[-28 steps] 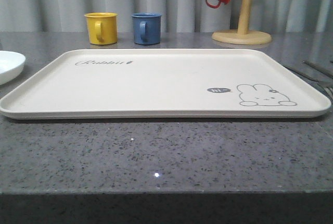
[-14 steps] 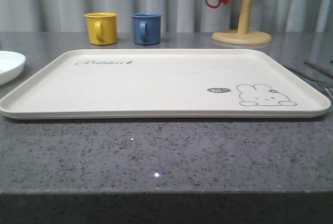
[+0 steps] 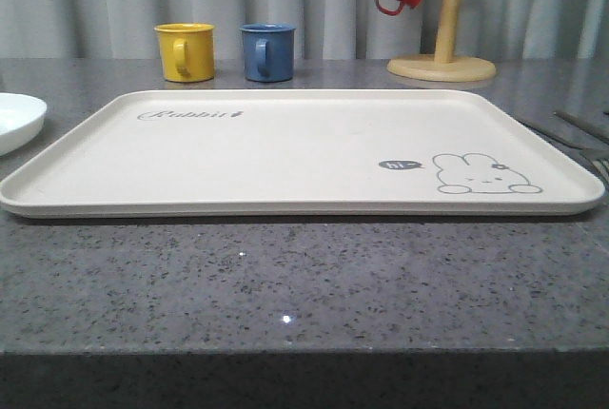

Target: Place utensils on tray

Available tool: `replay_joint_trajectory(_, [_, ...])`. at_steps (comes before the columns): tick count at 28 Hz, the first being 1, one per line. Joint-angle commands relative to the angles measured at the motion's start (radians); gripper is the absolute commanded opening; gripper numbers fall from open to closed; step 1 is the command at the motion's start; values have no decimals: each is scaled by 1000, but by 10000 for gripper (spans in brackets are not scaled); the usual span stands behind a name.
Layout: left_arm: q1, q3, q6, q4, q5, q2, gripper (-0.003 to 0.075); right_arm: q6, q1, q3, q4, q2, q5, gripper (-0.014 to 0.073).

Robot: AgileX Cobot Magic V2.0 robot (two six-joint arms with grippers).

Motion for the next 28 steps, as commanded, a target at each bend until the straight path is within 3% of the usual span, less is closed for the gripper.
replay_joint_trajectory(1, [2, 0, -9, -2, -97, -21, -18, -6, -4, -14, -8, -20, -82, -67])
replay_joint_trajectory(15, [2, 0, -9, -9, -131, -21, -18, -6, -4, -14, -8, -20, -109, -67])
replay_joint_trajectory(18, [2, 0, -9, -17, -185, -21, -18, -6, -4, -14, -7, -20, -145, -67])
replay_joint_trajectory(24, [2, -4, -9, -17, -417, -21, -18, -5, -4, -36, -2, -20, -326, -67])
replay_joint_trajectory(28, [2, -52, -9, -17, -445, -21, -18, -5, -4, -113, -2, -20, -301, -67])
